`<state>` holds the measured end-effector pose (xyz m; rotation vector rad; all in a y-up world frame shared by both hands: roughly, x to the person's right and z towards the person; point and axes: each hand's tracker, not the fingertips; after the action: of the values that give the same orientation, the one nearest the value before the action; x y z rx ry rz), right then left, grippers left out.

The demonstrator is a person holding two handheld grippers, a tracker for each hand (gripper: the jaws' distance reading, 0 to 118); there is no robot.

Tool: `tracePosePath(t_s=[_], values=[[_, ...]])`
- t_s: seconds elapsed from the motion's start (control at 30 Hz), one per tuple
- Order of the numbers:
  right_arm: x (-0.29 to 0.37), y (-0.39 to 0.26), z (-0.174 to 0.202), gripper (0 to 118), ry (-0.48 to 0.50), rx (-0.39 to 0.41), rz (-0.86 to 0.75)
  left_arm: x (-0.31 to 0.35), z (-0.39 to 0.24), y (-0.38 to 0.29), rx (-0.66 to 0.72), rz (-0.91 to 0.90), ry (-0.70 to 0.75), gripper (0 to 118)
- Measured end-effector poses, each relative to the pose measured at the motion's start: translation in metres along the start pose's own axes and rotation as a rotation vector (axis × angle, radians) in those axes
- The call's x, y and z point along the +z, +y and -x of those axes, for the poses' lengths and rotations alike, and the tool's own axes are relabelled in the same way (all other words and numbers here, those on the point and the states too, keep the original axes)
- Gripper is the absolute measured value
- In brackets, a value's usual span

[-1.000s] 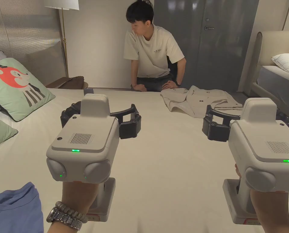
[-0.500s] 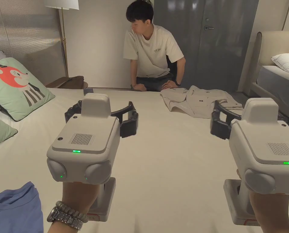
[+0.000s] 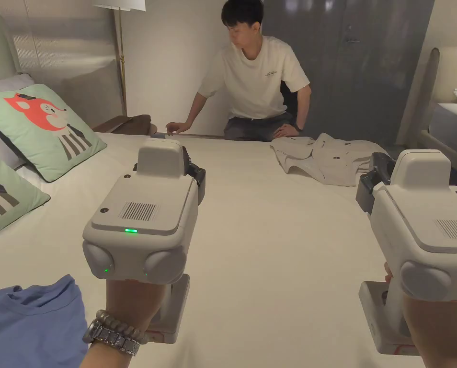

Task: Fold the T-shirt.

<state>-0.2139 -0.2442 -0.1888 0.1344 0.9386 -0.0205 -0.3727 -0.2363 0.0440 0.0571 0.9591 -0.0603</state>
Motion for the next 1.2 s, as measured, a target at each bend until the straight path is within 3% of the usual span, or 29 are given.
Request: tracePosePath(t_s=[0.13,0.37,0.5,0.73,1.2], values=[[-0.013,-0.003,0.043,0,0.120,0.008,0.001,0.013,0.042,0.004,-0.032,0.002,0.127,0],[-0.033,-0.008,0.136,0,0.350,-0.064,0.019,0.054,0.127,0.002,-0.061,0.041,0.356,0],[-0.037,-0.011,0.166,0,0.417,-0.070,0.021,0.067,0.157,-0.006,-0.062,0.084,0.428,0],[-0.048,-0.021,0.186,0,0.435,-0.079,0.052,0.061,0.167,-0.027,-0.057,0.206,0.411,0],[-0.071,-0.053,0.190,0,0.408,-0.051,0.146,0.000,0.194,-0.155,0.169,1.019,0.258,0]])
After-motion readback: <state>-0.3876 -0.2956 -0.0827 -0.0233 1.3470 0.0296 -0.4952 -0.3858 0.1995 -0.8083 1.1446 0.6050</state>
